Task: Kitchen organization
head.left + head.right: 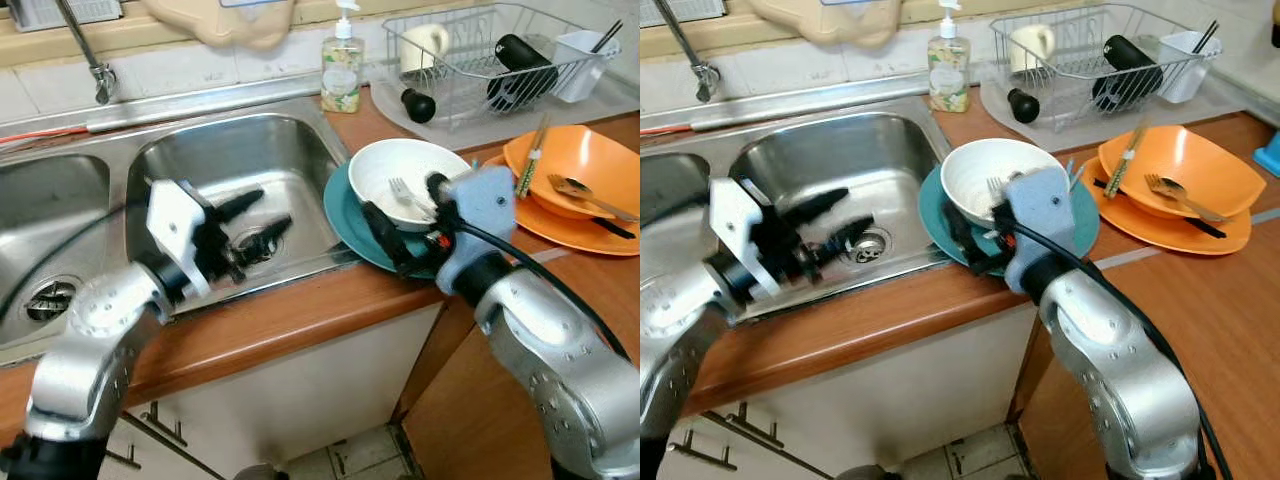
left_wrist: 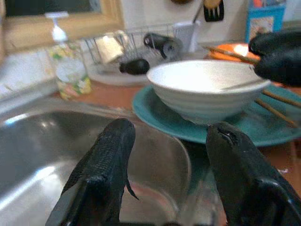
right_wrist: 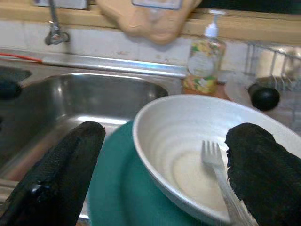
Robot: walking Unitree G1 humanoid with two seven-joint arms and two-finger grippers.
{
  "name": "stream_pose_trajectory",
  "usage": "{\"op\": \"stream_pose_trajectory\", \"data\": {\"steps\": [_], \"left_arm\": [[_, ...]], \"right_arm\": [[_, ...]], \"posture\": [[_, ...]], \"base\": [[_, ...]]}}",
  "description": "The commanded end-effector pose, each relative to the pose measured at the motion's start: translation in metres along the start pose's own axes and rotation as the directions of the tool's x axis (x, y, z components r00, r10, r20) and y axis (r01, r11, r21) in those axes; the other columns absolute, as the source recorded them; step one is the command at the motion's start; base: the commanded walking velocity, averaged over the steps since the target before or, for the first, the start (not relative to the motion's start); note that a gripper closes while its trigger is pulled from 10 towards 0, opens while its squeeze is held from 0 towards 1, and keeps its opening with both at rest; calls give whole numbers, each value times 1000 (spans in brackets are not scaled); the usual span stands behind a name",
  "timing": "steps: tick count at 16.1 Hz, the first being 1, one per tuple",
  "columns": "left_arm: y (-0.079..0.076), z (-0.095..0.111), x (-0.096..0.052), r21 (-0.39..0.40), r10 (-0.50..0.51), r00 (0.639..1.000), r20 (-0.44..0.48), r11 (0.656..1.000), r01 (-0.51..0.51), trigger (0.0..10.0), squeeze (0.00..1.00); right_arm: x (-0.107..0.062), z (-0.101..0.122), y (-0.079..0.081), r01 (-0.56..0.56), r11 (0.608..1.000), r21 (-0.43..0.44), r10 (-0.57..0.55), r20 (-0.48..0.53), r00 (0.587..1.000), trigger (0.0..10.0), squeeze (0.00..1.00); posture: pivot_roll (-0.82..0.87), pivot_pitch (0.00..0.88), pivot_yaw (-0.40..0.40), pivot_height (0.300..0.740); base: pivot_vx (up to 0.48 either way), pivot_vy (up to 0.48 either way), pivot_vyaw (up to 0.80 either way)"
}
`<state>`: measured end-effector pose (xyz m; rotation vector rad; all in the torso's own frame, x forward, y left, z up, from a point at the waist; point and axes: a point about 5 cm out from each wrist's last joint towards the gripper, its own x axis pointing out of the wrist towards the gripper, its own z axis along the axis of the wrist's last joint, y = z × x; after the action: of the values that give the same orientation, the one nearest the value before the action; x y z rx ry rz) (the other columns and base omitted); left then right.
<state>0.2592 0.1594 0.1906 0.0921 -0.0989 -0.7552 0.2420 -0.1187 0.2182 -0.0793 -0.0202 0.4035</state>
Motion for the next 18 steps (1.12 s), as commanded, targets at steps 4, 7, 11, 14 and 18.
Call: {"op": "stream_pose_trajectory", "data": {"steps": [4,7,11,14,18], "left_arm": [[-1,5,0,2,43,999,0,999,-43,10000,0],[-7,2,-1,-11,26,999,-19,1000,-27,10000,0],[-17,-1,-1,-28,-19,998,-53,999,17,10000,0],[-19,0,-1,-29,-20,999,-51,999,18,10000,0],[-23,-1,-1,-37,-30,998,-57,999,28,10000,0]], "right_arm": [[-12,23,-24,66,996,66,-75,148,986,10000,0],[-19,14,-32,79,995,60,-85,113,990,10000,0],[-24,-10,-20,-7,989,148,0,48,999,0,0],[-22,-19,-26,37,982,185,-42,21,999,0,0],[-21,-23,-28,15,978,209,-21,23,1000,0,0]], "posture": [[-88,0,75,740],[-92,0,70,740],[-78,0,54,740],[-74,0,51,740],[-69,0,42,740]], "base": [[0,0,0],[0,0,0],[0,0,0],[0,0,0],[0,0,0]]}}
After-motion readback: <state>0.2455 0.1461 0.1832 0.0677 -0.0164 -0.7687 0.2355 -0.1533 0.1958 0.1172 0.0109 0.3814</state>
